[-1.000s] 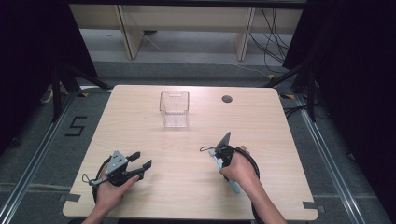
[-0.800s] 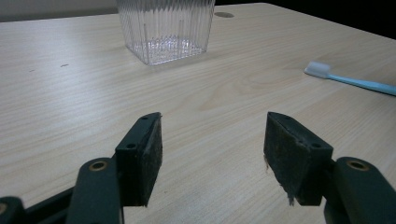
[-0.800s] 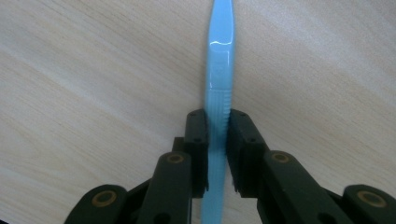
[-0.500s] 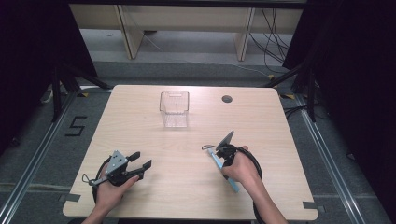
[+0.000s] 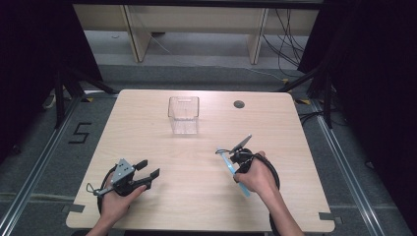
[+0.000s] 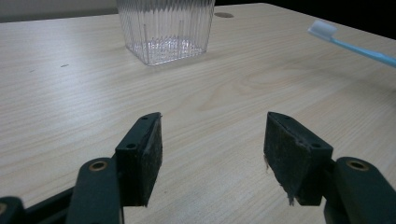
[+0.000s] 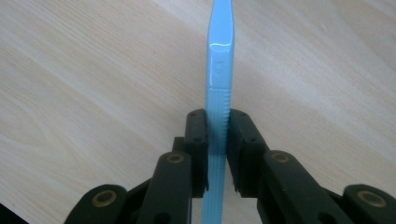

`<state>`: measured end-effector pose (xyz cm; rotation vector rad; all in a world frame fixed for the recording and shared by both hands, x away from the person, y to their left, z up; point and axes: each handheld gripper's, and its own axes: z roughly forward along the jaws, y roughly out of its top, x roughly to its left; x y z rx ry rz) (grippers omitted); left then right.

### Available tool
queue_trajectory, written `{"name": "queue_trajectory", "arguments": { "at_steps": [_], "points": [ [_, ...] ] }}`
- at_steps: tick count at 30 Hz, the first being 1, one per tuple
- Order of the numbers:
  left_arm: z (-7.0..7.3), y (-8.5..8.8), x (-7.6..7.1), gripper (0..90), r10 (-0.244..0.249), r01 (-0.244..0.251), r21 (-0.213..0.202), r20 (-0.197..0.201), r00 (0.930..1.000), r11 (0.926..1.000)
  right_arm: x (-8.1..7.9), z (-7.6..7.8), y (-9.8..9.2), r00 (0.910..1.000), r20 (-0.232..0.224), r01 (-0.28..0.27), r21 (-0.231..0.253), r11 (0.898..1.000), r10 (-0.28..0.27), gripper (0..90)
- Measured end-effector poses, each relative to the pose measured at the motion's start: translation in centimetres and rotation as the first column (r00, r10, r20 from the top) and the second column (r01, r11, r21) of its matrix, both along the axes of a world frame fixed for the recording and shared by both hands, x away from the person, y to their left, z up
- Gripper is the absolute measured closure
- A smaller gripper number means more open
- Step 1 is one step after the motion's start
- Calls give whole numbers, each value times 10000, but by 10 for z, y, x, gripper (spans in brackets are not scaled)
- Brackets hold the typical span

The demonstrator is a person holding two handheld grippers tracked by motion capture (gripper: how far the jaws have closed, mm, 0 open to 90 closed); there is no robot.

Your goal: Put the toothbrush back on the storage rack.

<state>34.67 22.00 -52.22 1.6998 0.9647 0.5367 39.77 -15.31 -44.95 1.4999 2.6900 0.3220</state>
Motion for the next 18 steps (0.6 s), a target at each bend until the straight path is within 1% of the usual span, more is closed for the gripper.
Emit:
{"name": "queue_trajectory", "arguments": {
  "at_steps": [1, 2, 3, 4, 5, 6, 7, 8, 9, 10, 11, 12, 13, 14, 15, 16, 17, 18],
  "points": [
    [0, 0, 0, 369, -1, 1, 5, 1, 10000, 10000, -1, 1, 0, 9999, 19, 126, 106, 9999, -127, 792],
    [0, 0, 0, 369, -8, 8, 17, -1, 10000, 10000, -2, 1, 0, 9997, 158, 189, 142, 9997, -191, 792],
    [0, 0, 0, 369, -8, 8, 17, -1, 10000, 10000, -2, 1, 0, 9997, 158, 189, 142, 9997, -191, 792],
    [0, 0, 0, 369, -10, 10, 25, 1, 10000, 10000, -3, 1, -1, 9997, 218, 111, 331, 9994, -118, 792],
    [0, 0, 0, 369, -8, 8, 22, 0, 10000, 10000, -3, 2, -1, 9996, 241, 143, 336, 9993, -151, 792],
    [0, 0, 0, 369, -3, 3, 16, -1, 10000, 10000, -3, 1, -2, 9997, 230, -3, 383, 9993, -5, 792],
    [0, 0, 0, 369, -1, 1, -1, -1, 10000, 10000, -3, 1, -2, 9995, 270, 123, 316, 9994, -131, 792],
    [0, 0, 0, 369, 3, -3, -8, -4, 10000, 10000, -4, 1, -3, 9989, 458, -7, 372, 9993, -10, 792],
    [0, 0, 0, 369, 3, -3, -8, -4, 10000, 10000, -4, 1, -3, 9989, 458, -7, 372, 9993, -10, 792],
    [0, 0, 0, 369, 5, -5, -5, -2, 10000, 10000, -5, 1, -2, 9990, 351, 271, 310, 9992, -281, 792],
    [0, 0, 0, 369, 0, 0, 5, -1, 10000, 10000, -4, 2, -2, 9991, 397, 151, 363, 9992, -165, 792],
    [0, 0, 0, 369, -3, 3, 19, 2, 10000, 10000, -5, 2, -3, 9974, 685, 170, 658, 9977, -215, 792],
    [0, 0, 0, 369, 3, -3, 3, 1, 10000, 10000, -4, 3, -4, 9959, 905, -101, 749, 9971, 33, 792],
    [0, 0, 0, 369, -2, 2, 14, 3, 10000, 10000, -5, 4, -3, 9961, 865, 119, 817, 9966, -190, 792],
    [0, 0, 0, 369, -2, 2, 14, 3, 10000, 10000, -5, 4, -3, 9961, 865, 119, 817, 9966, -190, 792],
    [0, 0, 0, 369, -6, 6, 28, 13, 10000, 10000, -5, 4, -4, 9933, 1146, 20, 817, 9967, -114, 792],
    [0, 0, 0, 369, -6, 6, 28, 13, 10000, 10000, -6, 5, -5, 9901, 1405, -106, 940, 9955, -28, 792],
    [0, 0, 0, 369, 8, -8, 1, 3, 10000, 10000, -7, 5, -5, 9875, 1576, -116, 1114, 9937, -62, 792]
  ]
}}
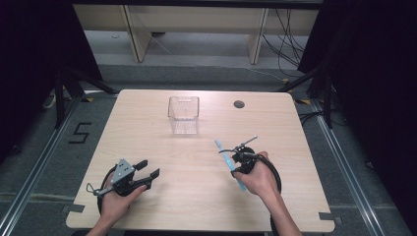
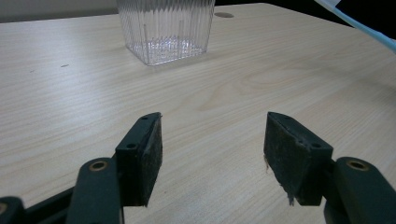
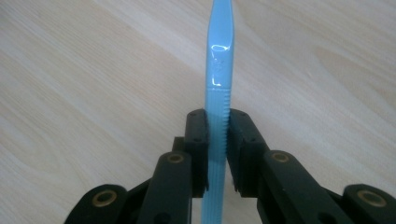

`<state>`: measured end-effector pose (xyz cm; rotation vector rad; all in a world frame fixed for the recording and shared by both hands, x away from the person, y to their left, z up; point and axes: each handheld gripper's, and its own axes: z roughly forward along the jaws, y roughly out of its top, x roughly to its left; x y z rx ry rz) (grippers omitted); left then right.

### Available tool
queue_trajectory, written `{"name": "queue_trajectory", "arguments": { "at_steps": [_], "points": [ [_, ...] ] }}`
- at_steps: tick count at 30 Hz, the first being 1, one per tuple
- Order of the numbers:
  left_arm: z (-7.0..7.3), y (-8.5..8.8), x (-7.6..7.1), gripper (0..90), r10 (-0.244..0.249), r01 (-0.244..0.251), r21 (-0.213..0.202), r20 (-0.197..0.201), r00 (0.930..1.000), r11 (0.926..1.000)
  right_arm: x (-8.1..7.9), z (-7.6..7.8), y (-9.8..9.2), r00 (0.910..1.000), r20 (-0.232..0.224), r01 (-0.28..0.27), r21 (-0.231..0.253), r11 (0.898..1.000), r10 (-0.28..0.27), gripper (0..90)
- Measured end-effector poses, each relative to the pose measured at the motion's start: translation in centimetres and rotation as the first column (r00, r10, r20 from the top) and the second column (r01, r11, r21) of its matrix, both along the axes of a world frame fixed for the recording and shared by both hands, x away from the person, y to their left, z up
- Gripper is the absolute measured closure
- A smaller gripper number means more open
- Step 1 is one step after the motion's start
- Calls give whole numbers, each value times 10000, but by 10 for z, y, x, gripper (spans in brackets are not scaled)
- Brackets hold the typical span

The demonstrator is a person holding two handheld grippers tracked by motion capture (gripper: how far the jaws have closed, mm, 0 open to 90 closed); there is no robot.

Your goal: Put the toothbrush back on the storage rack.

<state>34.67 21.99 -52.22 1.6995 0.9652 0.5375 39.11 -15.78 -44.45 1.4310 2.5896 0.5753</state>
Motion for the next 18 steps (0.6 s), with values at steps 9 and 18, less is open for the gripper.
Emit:
{"name": "queue_trajectory", "arguments": {
  "at_steps": [9, 18],
  "points": [
    [0, 0, 0, 370, 1, -1, 42, 2, 10000, 10000, -5, 0, -3, 9911, 1282, -509, 1120, 9924, 363, 792],
    [0, 0, 0, 370, 7, -7, 57, -3, 10000, 10000, -10, -8, -3, 9655, 2581, -833, 1824, 9797, 340, 792]
  ]
}}
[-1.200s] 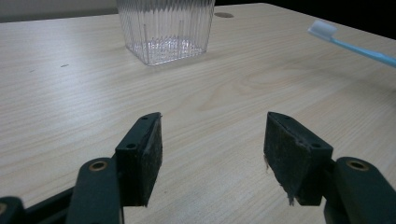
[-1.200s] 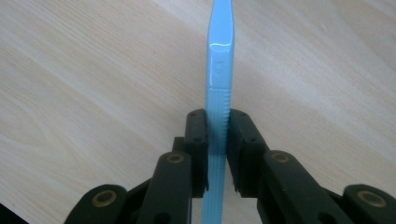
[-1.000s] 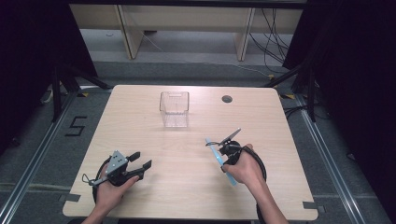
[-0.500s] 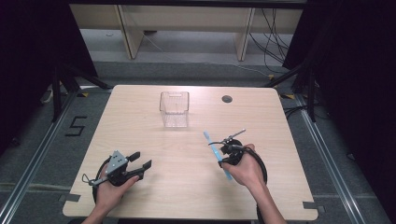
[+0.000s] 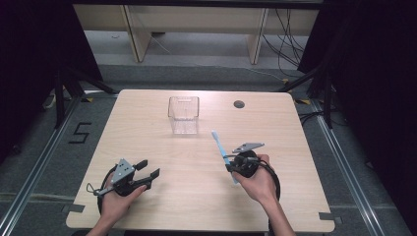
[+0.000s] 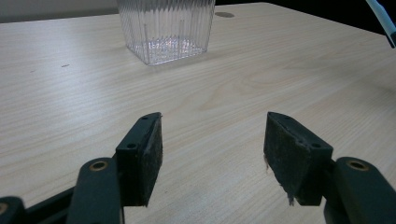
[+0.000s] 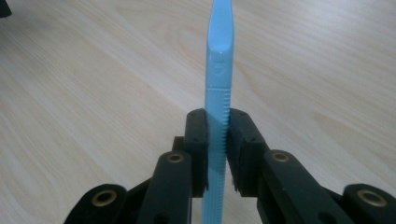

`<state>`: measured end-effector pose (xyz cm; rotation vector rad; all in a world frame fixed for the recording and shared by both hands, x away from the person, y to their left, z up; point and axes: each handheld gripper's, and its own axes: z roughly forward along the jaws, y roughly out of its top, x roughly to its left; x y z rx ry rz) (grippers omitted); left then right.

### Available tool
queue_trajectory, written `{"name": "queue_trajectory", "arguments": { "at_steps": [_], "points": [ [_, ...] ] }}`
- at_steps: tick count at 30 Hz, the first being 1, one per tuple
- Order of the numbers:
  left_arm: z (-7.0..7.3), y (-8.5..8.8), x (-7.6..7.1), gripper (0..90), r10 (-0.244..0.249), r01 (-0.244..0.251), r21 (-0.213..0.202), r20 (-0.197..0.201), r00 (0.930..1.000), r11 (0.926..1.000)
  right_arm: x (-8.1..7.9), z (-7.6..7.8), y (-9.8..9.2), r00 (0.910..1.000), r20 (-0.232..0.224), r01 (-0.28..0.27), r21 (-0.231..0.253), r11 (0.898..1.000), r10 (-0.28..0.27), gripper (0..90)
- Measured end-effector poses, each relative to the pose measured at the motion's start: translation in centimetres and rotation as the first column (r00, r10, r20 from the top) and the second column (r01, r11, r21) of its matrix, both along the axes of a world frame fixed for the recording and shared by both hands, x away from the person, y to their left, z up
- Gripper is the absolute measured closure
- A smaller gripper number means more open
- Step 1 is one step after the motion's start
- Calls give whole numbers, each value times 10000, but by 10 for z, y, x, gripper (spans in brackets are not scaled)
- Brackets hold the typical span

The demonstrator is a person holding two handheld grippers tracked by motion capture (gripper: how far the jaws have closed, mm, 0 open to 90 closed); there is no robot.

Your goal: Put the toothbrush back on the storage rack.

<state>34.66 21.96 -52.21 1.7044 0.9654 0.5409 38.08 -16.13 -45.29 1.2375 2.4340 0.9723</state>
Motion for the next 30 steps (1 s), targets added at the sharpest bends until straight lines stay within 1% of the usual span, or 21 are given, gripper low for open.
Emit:
{"name": "queue_trajectory", "arguments": {
  "at_steps": [1, 3, 4, 6, 8, 9, 10, 11, 15, 16, 17, 19, 20, 22, 24, 25, 26, 27, 28, 29, 30],
  "points": [
    [0, 0, 0, 370, -1, 1, 15, 4, 10000, 10000, -1, 1, -1, 10000, -48, -34, 65, 10000, 34, 792],
    [0, 0, 0, 370, 2, -2, 8, 10, 10000, 10000, -2, -1, -1, 9993, 346, -125, 271, 9996, 115, 792],
    [0, 0, 0, 370, 5, -5, 2, 10, 10000, 10000, -4, -1, 0, 9997, 263, -34, 487, 9988, 21, 792],
    [0, 0, 0, 370, 17, -17, -18, 2, 10000, 10000, -4, -3, 0, 9979, 642, -56, 779, 9969, 5, 792],
    [0, 0, 0, 370, 13, -13, -15, 4, 10000, 10000, -4, -3, 0, 9967, 810, -156, 768, 9969, 94, 792],
    [0, 0, 0, 370, 9, -9, -14, -2, 10000, 10000, -4, -4, -1, 9936, 1122, -203, 1026, 9945, 87, 792],
    [0, 0, 0, 370, 18, -18, -28, -2, 10000, 10000, -4, -4, -1, 9920, 1237, -382, 1009, 9942, 256, 792],
    [0, 0, 0, 370, 18, -18, -28, -2, 10000, 10000, -4, -4, -2, 9901, 1389, -335, 1014, 9943, 192, 792],
    [0, 0, 0, 370, 21, -21, -40, -2, 10000, 10000, -6, -6, 0, 9880, 1540, -349, 1419, 9893, 127, 792],
    [0, 0, 0, 370, 20, -20, -39, -4, 10000, 10000, -5, -7, 0, 9830, 1827, -472, 1462, 9881, 199, 792],
    [0, 0, 0, 370, 29, -29, -37, 0, 10000, 10000, -7, -7, 1, 9851, 1716, -342, 1593, 9866, 64, 792],
    [0, 0, 0, 370, 29, -29, -33, -3, 10000, 10000, -8, -8, 2, 9840, 1781, -389, 1704, 9846, 81, 792],
    [0, 0, 0, 370, 27, -27, -32, -6, 10000, 10000, -7, -9, 3, 9779, 2087, -528, 1951, 9794, 112, 792],
    [0, 0, 0, 370, 15, -15, -34, -3, 10000, 10000, -9, -8, 4, 9775, 2109, -426, 2078, 9772, -22, 792],
    [0, 0, 0, 370, 15, -15, -36, 1, 10000, 10000, -9, -8, 4, 9701, 2427, -570, 2141, 9751, 34, 792],
    [0, 0, 0, 371, 15, -15, -36, 1, 10000, 10000, -9, -8, 4, 9701, 2427, -570, 2141, 9751, 34, 792],
    [0, 0, 0, 371, 25, -25, -32, -5, 10000, 10000, -8, -9, 5, 9624, 2715, -728, 2456, 9666, 35, 791],
    [0, 0, 0, 370, 29, -29, -33, -5, 10000, 10000, -7, -9, 3, 9529, 3033, -740, 2338, 9695, -4, 791],
    [0, 0, 0, 371, 28, -28, -32, -6, 10000, 10000, -8, -9, 4, 9528, 3033, -720, 2662, 9612, -127, 791],
    [0, 0, 0, 370, 15, -15, -33, -1, 10000, 10000, -8, -9, 4, 9513, 3077, -729, 2801, 9572, -177, 792],
    [0, 0, 0, 371, 10, -10, -28, -7, 10000, 10000, -8, -8, 2, 9447, 3278, -800, 2601, 9623, -101, 792]
  ]
}}
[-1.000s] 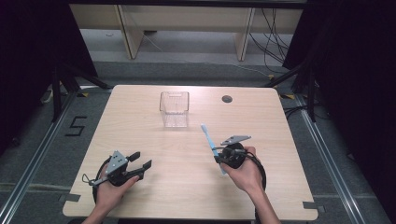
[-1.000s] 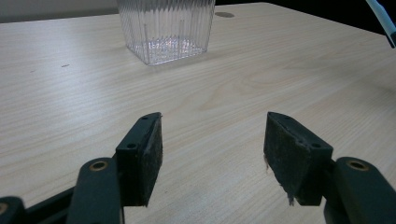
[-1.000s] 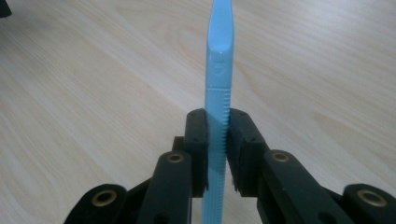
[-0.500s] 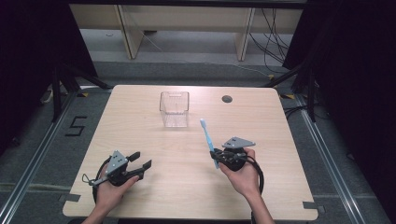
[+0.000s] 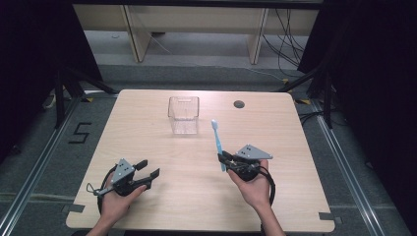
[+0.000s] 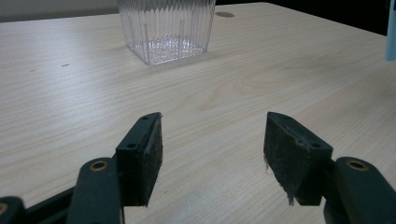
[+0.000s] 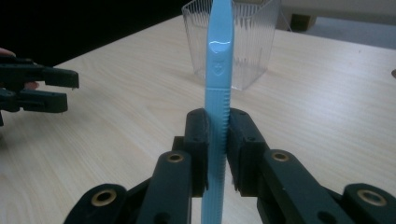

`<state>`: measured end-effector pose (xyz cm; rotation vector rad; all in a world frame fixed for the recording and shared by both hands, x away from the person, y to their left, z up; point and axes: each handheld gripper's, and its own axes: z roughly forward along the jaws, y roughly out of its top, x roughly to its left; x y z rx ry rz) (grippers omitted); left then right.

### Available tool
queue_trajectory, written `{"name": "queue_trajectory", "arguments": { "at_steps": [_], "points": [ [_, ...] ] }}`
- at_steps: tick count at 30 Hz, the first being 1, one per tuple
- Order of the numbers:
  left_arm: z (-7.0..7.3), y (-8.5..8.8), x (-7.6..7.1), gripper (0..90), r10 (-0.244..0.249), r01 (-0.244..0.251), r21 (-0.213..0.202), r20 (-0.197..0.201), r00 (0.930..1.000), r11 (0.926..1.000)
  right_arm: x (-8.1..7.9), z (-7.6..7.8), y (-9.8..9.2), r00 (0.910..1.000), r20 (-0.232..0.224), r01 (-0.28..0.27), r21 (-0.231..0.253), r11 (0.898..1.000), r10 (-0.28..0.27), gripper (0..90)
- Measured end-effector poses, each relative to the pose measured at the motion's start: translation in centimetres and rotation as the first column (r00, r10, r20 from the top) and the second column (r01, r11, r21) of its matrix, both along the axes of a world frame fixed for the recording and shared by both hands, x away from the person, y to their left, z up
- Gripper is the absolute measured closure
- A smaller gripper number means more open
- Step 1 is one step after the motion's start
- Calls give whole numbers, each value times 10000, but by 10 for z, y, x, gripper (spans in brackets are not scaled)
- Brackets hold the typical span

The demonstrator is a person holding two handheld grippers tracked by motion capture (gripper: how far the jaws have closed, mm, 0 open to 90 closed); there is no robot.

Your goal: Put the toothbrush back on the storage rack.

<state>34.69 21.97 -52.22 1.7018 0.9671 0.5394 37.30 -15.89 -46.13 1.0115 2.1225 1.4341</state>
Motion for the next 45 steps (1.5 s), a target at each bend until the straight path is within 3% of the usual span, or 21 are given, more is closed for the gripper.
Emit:
{"name": "queue_trajectory", "arguments": {
  "at_steps": [3, 10, 11, 13, 16, 19, 20, 25, 26, 27, 28, 34, 35, 38, 40, 41, 43, 45],
  "points": [
    [0, 0, 0, 370, 1, -1, 6, -9, 10000, 10000, 1, -1, 2, 9997, 230, -124, 436, 9990, 114, 791],
    [0, 1, 0, 370, -10, 10, -26, -5, 10000, 10000, -1, -3, 5, 9987, 501, -57, 828, 9966, 15, 791],
    [0, 1, 1, 370, -18, 18, -33, -15, 10000, 10000, 0, -3, 5, 9972, 751, -87, 669, 9977, 37, 791],
    [-1, 2, 2, 371, -75, 75, -194, 42, 10000, 9998, -1, -4, 7, 9968, 803, -102, 903, 9959, 29, 791],
    [0, 3, 2, 372, 33, -32, -112, 80, 10000, 9999, -2, -6, 10, 9955, 950, -121, 1094, 9939, 16, 791],
    [3, 4, 2, 373, 36, -32, -333, 128, 9999, 9994, -1, -7, 11, 9934, 1145, -265, 1281, 9914, 118, 792],
    [4, 3, 2, 373, 4, 2, -412, 150, 9999, 9992, -1, -7, 11, 9895, 1446, -195, 1203, 9925, 19, 791],
    [15, 0, 2, 373, -200, 232, -887, 363, 9991, 9958, -2, -9, 15, 9918, 1274, -186, 1535, 9880, -11, 791],
    [23, -4, 3, 374, -365, 414, -1051, 479, 9982, 9936, -1, -10, 16, 9876, 1566, -364, 1365, 9900, 148, 791],
    [23, -4, 3, 374, -365, 414, -1051, 479, 9982, 9936, -1, -10, 16, 9876, 1566, -364, 1365, 9900, 148, 791],
    [29, -7, 5, 374, -494, 551, -1102, 543, 9973, 9924, -2, -10, 18, 9908, 1318, -481, 1353, 9896, 302, 791],
    [45, -17, 15, 380, -799, 891, -1320, 734, 9941, 9872, -3, -10, 25, 9922, 1200, -517, 1562, 9864, 330, 791],
    [51, -23, 19, 384, -1041, 1159, -1460, 863, 9908, 9825, -2, -11, 27, 9898, 1402, -481, 1581, 9863, 258, 791],
    [61, -32, 23, 406, -1342, 1454, -1528, 817, 9876, 9775, -2, -11, 30, 9904, 1346, -516, 1572, 9862, 304, 791],
    [66, -39, 26, 417, -1514, 1630, -1612, 820, 9851, 9734, -1, -11, 32, 9864, 1636, -375, 1331, 9904, 153, 791],
    [66, -39, 26, 423, -1514, 1630, -1612, 820, 9851, 9734, -1, -11, 32, 9864, 1636, -375, 1331, 9904, 153, 791],
    [74, -49, 30, 434, -1805, 1929, -1745, 846, 9799, 9656, -1, -11, 37, 9871, 1587, -423, 1315, 9904, 211, 791],
    [80, -55, 33, 445, -1953, 2087, -1743, 911, 9765, 9623, -1, -11, 41, 9873, 1571, -440, 1290, 9907, 234, 791]
  ]
}}
